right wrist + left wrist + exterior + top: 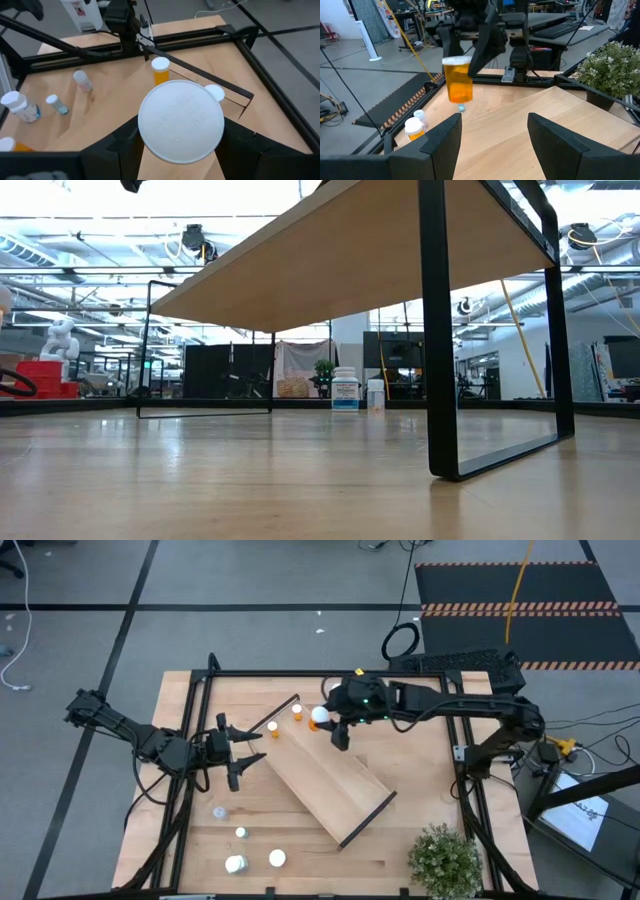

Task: Pick and place medicine bottles onto shelf by color
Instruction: Put the top large orange pill bottle on the shelf

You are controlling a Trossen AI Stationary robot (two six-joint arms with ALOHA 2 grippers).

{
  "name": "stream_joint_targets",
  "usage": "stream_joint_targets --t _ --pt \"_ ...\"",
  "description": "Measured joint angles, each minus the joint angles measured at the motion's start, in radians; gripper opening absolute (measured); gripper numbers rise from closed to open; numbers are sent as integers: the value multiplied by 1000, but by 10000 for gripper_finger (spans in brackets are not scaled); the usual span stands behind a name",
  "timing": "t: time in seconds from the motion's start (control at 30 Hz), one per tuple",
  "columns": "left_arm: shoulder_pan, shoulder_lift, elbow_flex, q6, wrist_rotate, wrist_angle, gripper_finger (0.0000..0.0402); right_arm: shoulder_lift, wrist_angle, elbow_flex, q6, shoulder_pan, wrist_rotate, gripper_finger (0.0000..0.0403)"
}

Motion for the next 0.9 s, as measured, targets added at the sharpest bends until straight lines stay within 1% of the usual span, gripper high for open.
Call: stream_joint_targets --t 0.2,0.37,0.9 --pt "0 0 0 2 0 -1 230 62 2 3 3 2 10 203" --pt "0 0 0 2 0 -1 230 107 7 3 -16 19 85 203" --pt "0 0 0 1 0 -1 230 128 -52 2 6 19 78 203"
